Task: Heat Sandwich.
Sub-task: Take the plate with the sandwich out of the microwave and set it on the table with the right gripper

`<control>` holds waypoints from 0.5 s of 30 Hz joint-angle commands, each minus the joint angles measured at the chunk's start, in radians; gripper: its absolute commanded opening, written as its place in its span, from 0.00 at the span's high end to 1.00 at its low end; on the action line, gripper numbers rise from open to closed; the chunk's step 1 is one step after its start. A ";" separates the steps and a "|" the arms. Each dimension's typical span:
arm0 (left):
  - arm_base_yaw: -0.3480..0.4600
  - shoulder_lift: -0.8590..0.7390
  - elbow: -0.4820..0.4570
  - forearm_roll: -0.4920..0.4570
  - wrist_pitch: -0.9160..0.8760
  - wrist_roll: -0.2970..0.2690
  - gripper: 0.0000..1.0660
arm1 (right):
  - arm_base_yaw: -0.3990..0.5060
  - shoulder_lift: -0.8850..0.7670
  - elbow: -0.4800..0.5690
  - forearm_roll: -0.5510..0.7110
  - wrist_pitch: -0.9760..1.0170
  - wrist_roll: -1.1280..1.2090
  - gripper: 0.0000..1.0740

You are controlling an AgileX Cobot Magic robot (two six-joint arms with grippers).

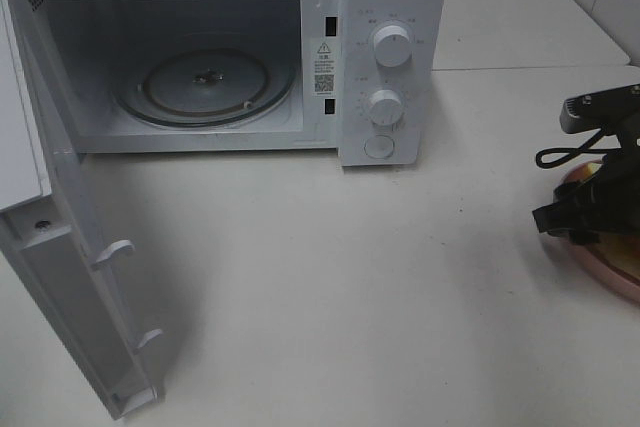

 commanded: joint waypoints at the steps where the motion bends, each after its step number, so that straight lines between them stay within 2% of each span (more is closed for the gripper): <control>1: -0.003 -0.005 0.003 0.002 -0.018 -0.004 0.46 | -0.003 -0.002 -0.005 -0.005 0.004 0.003 0.41; 6: -0.003 -0.005 0.003 0.002 -0.018 -0.004 0.46 | -0.003 -0.021 -0.005 -0.005 0.019 0.003 0.41; 15: -0.003 -0.005 0.003 0.002 -0.018 -0.004 0.46 | -0.003 -0.153 -0.005 -0.005 0.040 0.062 0.41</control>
